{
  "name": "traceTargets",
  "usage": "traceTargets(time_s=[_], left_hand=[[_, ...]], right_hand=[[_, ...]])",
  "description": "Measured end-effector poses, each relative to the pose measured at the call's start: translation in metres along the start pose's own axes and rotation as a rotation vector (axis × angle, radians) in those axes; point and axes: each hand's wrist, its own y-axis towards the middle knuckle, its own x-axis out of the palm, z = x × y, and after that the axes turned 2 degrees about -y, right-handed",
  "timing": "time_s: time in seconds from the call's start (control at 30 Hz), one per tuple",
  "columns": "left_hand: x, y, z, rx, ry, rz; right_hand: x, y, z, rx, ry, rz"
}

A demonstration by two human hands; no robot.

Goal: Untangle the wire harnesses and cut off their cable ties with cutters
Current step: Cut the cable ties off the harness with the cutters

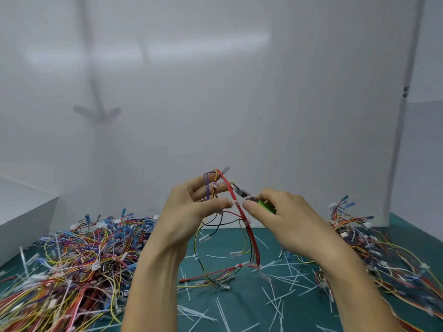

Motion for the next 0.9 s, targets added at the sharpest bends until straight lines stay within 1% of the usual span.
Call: traceTargets(time_s=[0.13, 0.3, 0.47, 0.67, 0.9], left_hand=[[0.0016, 0.0007, 0.0002, 0.039, -0.04, 0.04], [0.0023, 0.0028, -0.0001, 0.076, 0.014, 0.11], [0.004, 0.0043, -0.0021, 0.113, 0.039, 0.137], [0.0024, 0.0059, -0.0028, 0.089, 0.013, 0.185], [0.0022, 0.0044, -0.0032, 0.08, 0.008, 0.173]], right_hand=[[-0.0024, -0.0007, 0.0021, -0.008, -0.005, -0.008], [-0.0046, -0.001, 0.0051, -0.027, -0.053, -0.04], [-0.0062, -0.001, 0.0069, -0.068, -0.076, -0.054], [-0.0059, -0.001, 0.0051, -0.101, -0.078, -0.061], [-0.002, 0.0005, 0.0047, -0.119, -0.084, -0.022]])
